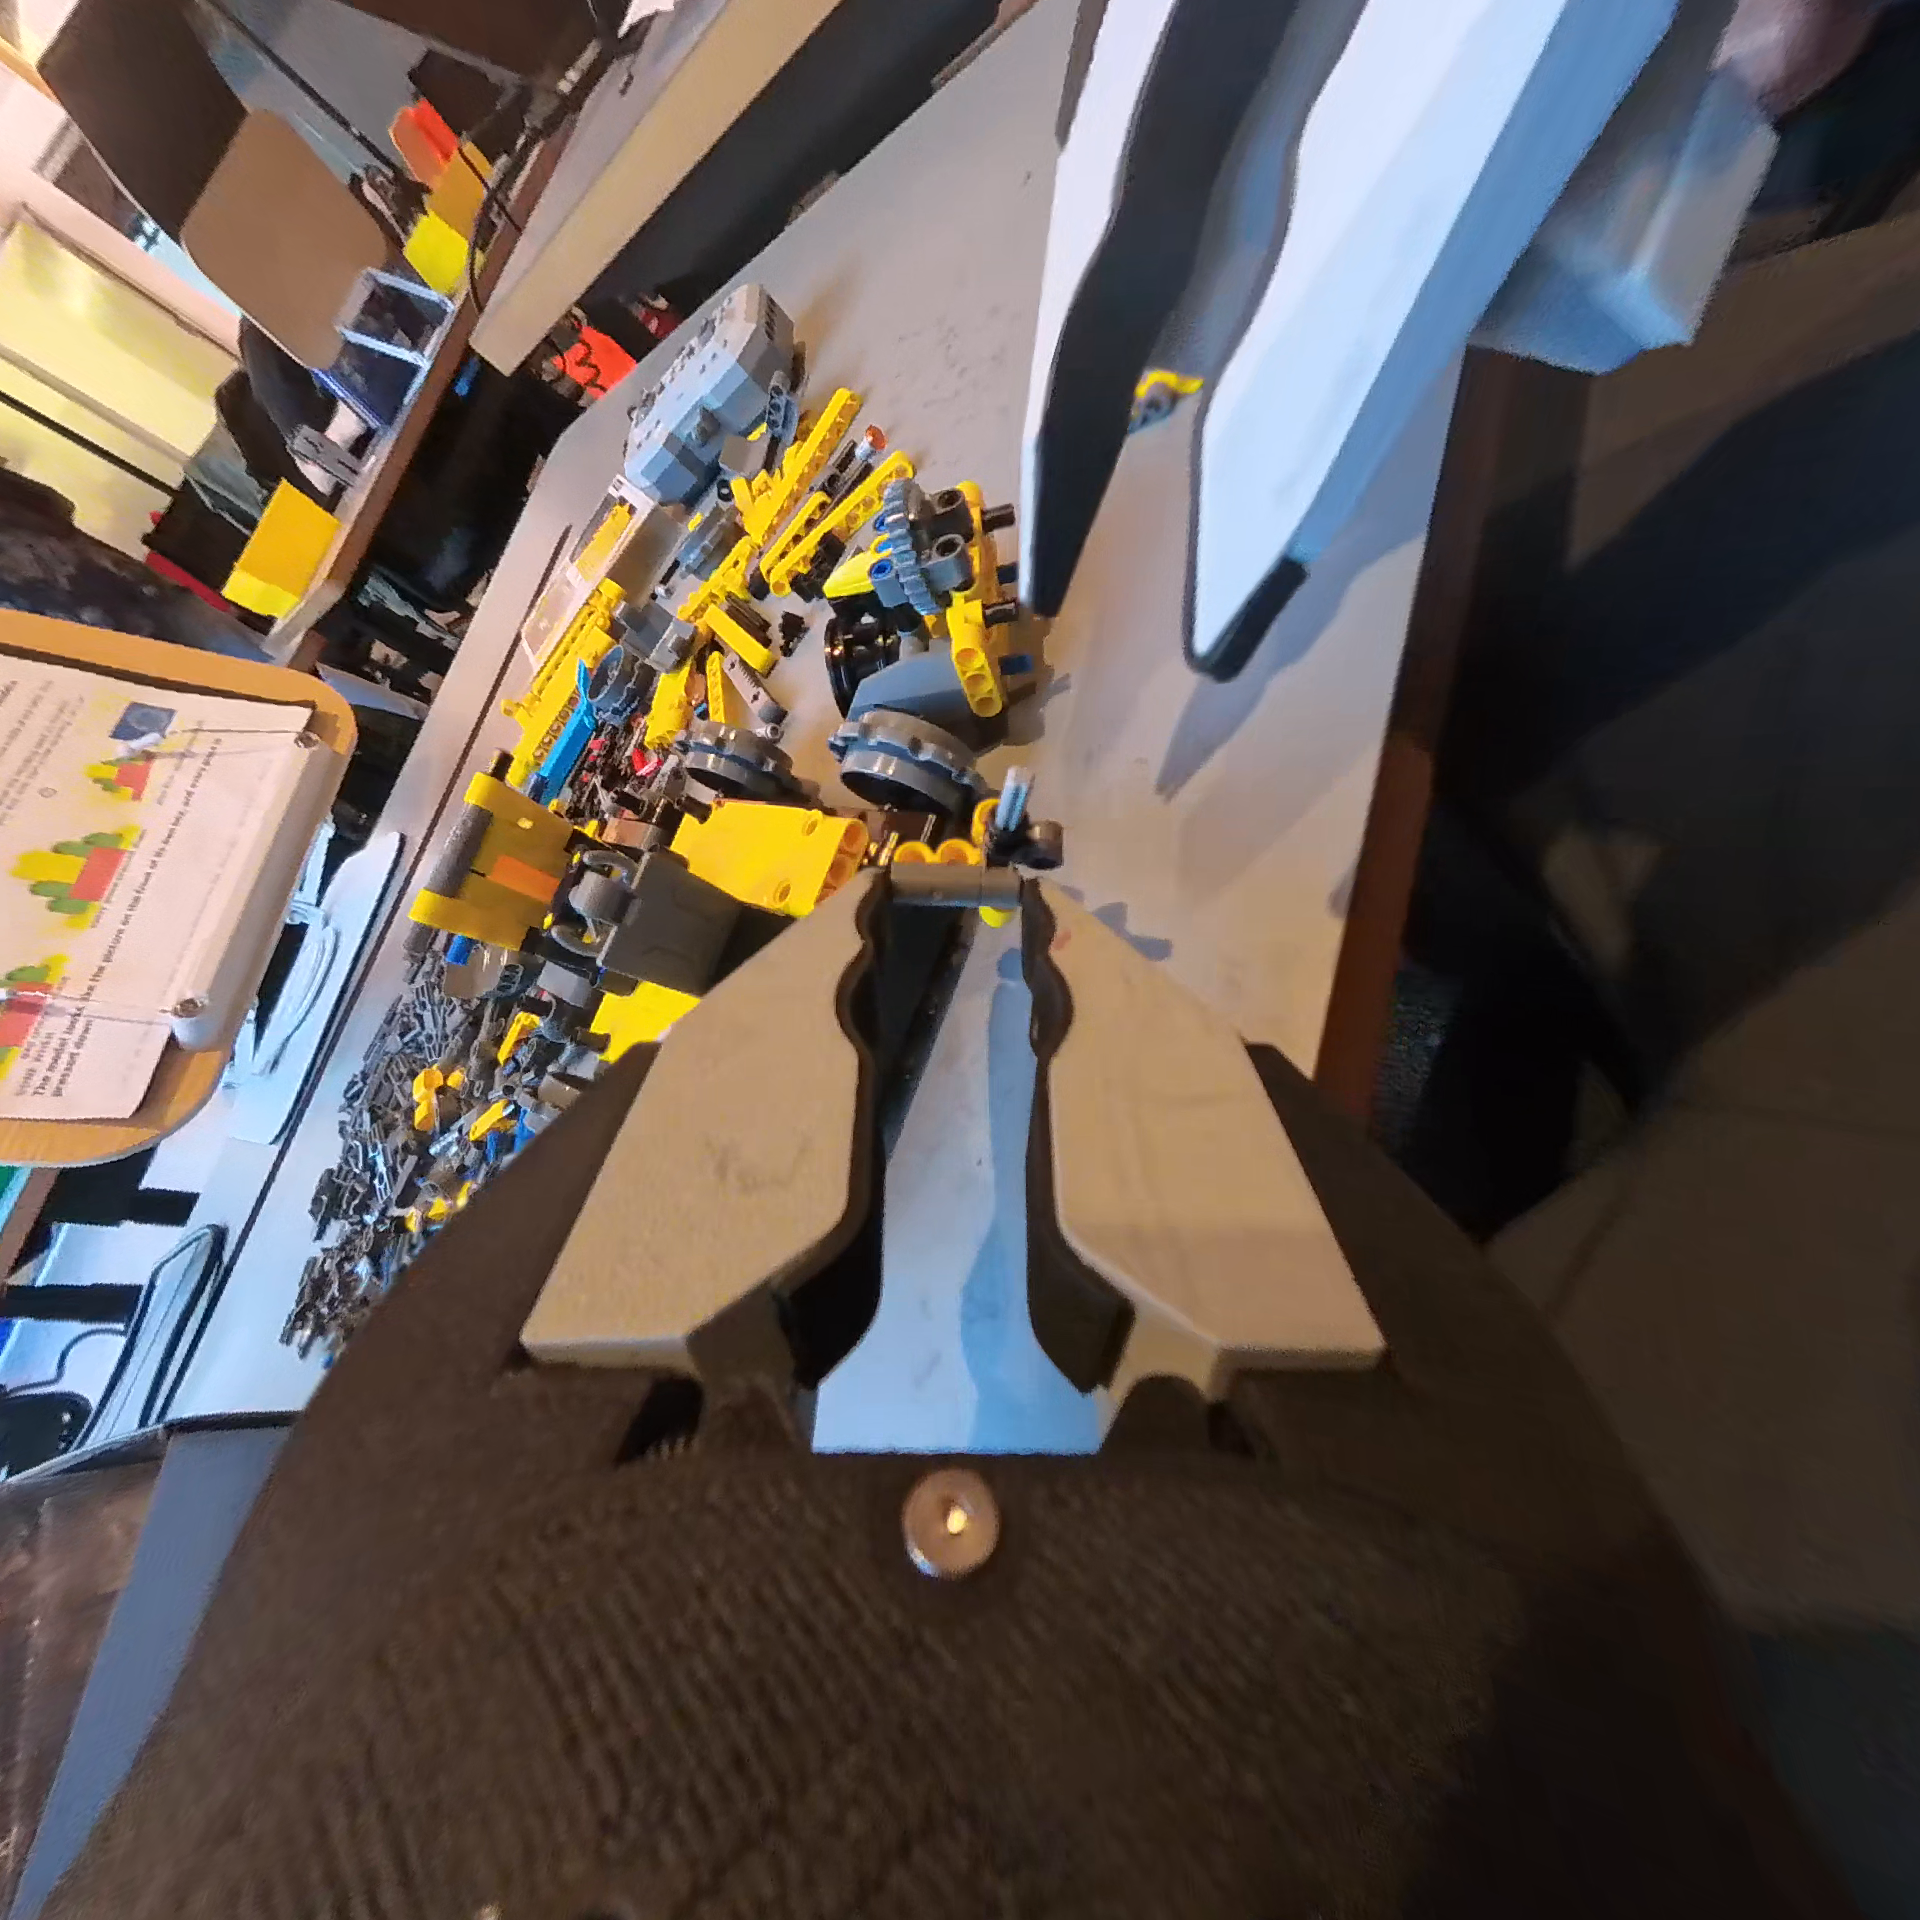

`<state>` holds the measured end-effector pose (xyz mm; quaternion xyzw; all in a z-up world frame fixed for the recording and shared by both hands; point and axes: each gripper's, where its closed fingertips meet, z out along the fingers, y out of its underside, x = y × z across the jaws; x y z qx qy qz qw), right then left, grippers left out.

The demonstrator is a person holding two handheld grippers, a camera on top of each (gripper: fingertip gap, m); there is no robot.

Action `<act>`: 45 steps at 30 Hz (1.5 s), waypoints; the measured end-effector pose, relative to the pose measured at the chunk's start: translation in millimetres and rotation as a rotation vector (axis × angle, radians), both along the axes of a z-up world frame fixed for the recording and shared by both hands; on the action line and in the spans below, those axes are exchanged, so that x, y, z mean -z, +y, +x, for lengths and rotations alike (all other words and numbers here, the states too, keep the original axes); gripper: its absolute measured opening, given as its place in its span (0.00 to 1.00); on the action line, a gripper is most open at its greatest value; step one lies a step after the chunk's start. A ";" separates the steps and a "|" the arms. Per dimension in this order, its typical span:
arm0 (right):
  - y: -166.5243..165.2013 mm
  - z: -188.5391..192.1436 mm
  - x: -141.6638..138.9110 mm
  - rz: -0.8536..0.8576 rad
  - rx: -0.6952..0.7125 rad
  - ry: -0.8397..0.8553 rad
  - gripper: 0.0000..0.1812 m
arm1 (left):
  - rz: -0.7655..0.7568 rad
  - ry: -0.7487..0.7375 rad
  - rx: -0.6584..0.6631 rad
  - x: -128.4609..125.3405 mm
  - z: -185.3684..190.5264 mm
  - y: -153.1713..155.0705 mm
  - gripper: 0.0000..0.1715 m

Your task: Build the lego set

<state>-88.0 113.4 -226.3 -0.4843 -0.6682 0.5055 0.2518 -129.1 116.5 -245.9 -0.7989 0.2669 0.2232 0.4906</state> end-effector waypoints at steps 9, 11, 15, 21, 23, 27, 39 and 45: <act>-9.5 -4.2 -3.0 -0.044 -0.018 0.009 0.22 | 0.064 -0.033 0.038 -11.2 2.5 0.8 0.14; -7.3 -3.7 -3.2 -0.041 -0.011 0.011 0.22 | 0.080 -0.042 0.042 -14.0 2.8 0.5 0.14; -3.1 -2.5 -5.8 -0.060 0.002 0.024 0.22 | 0.102 -0.058 0.057 -18.0 5.4 0.9 0.14; -4.7 -2.1 -9.3 -0.111 -0.006 0.041 0.22 | 0.178 -0.136 0.112 -33.0 15.4 -1.2 0.14; -4.7 -1.4 -8.4 -0.109 -0.008 0.037 0.23 | 0.206 -0.166 0.133 -38.7 18.4 -2.2 0.14; -6.9 0.8 -11.1 -0.128 -0.023 0.037 0.23 | 0.218 -0.161 0.134 -40.0 17.5 -2.7 0.14; -9.2 -4.7 -34.6 -0.296 -0.046 0.071 0.21 | 0.296 -0.151 0.222 -56.9 33.3 -11.1 0.14; -12.3 -3.1 -44.6 -0.353 -0.068 0.079 0.20 | 0.326 -0.163 0.242 -64.0 35.8 -13.5 0.14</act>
